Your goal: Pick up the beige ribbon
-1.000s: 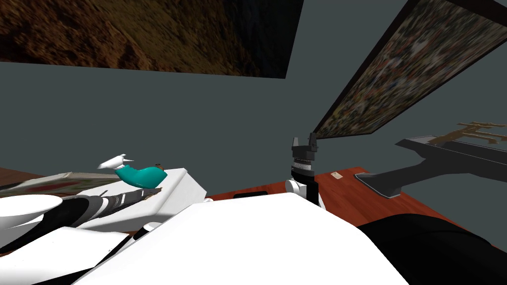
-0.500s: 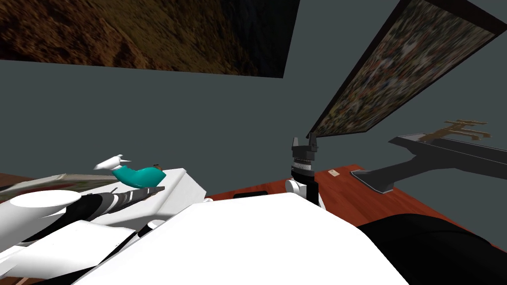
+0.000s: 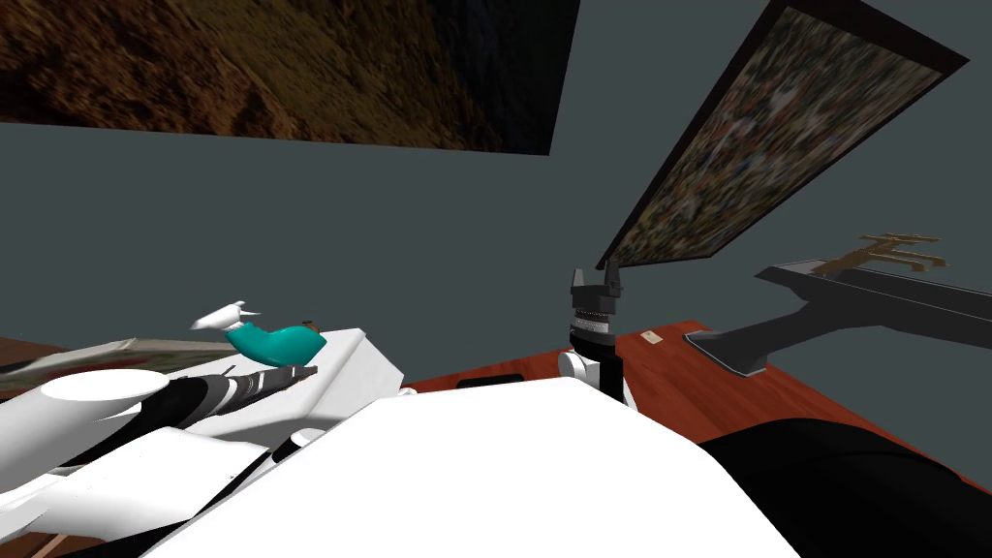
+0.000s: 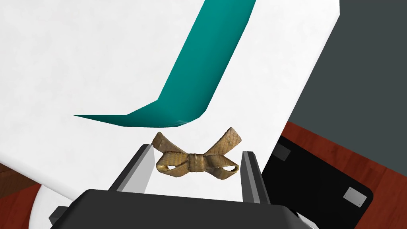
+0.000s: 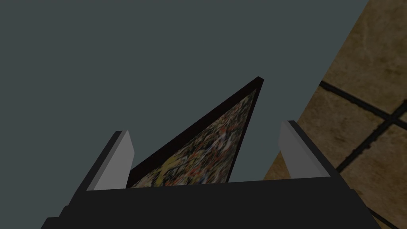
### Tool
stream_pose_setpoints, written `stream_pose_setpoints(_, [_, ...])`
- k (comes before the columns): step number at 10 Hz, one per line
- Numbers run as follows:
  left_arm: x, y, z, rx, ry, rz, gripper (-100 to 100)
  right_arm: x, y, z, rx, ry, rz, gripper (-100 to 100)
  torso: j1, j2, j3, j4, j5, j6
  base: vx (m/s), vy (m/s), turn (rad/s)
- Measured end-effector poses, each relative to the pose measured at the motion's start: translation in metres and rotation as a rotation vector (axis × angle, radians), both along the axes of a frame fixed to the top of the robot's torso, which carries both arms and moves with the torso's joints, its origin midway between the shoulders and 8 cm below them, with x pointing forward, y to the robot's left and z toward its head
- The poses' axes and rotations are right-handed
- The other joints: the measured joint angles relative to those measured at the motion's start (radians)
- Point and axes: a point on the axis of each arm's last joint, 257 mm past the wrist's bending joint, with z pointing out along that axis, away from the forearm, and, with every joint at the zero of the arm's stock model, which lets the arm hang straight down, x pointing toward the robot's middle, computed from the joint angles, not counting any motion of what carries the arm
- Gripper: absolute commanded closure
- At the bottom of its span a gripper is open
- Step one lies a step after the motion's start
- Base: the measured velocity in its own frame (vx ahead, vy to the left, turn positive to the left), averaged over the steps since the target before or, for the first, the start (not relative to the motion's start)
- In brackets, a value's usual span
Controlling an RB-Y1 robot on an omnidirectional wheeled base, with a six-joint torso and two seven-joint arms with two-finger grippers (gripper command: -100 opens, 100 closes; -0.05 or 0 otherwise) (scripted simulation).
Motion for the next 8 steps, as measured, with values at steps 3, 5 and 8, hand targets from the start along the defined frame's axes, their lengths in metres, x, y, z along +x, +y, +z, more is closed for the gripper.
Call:
stream_pose_setpoints(3, [0.0,0.0,0.0,0.0,0.0,0.0,100,0.0,0.0,0.0,0.0,0.0,0.0,0,0.0,0.0,0.0,0.0,0.0,0.0,0.008,0.0,0.016])
stream_pose_setpoints(5, [-0.006,-0.002,0.009,0.002,-0.002,-0.009,100,0.0,0.0,0.0,0.0,0.0,0.0,0,-0.001,-0.002,-0.001,0.0,0.0,-0.001,0.052,-0.005,0.071])
stream_pose_setpoints(8, [-0.015,-0.006,0.017,-0.001,0.001,-0.019,0,0.0,0.0,0.0,0.0,0.0,0.0,0,0.0,-0.002,-0.001,-0.001,0.0,0.0,0.023,-0.003,0.023])
